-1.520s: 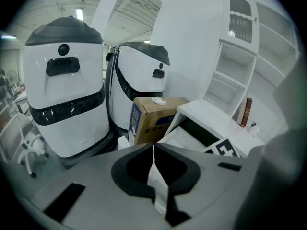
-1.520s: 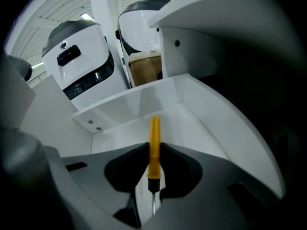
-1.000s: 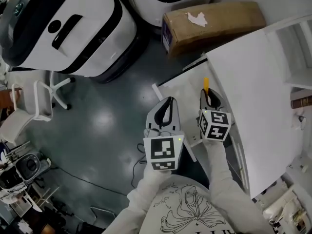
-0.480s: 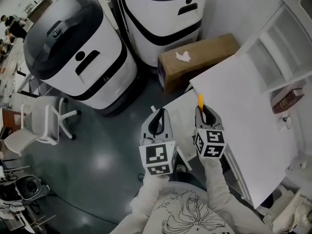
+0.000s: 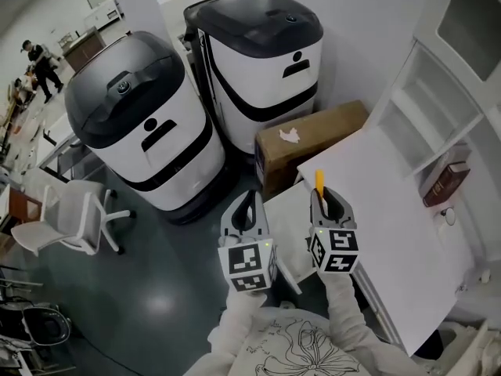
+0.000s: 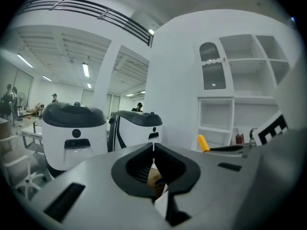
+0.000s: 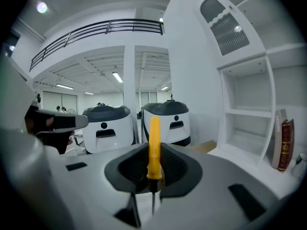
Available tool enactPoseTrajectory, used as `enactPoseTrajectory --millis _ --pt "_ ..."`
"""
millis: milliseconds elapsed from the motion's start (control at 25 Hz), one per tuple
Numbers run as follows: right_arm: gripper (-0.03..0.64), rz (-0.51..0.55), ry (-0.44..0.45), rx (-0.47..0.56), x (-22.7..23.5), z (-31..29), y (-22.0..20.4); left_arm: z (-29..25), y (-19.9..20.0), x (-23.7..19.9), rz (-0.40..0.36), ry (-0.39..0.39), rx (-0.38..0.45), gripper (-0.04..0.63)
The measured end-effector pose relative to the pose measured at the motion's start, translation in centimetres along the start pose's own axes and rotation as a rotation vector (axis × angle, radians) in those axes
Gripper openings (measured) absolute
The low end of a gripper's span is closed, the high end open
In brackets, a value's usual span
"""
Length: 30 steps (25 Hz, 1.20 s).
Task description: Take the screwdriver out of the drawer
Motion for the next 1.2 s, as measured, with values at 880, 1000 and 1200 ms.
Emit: enactPoseTrajectory --millis 880,1000,1200 --pt "0.069 -0.002 0.059 0.191 -1.0 2.5 7.0 2.5 4.7 1.3 -0.036 0.025 0.106 0.011" --pt "0.069 -0.003 0.058 0.196 -0.9 2.6 7.1 2.5 4.8 1.5 -0.036 0.024 0.108 0.011" --pt "0.069 -0.004 0.059 0.201 -0.7 2.7 7.1 2.4 4.7 1.8 -0.036 0.022 0.108 0.011"
Point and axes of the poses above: the fingertips, and each gripper's own axes: z backward along the fingers, x to its right, y out of its top, the point moved 5 cm from there along z, backward along the fingers, and after that the axes turned 14 degrees about x, right-handed, at the moved point
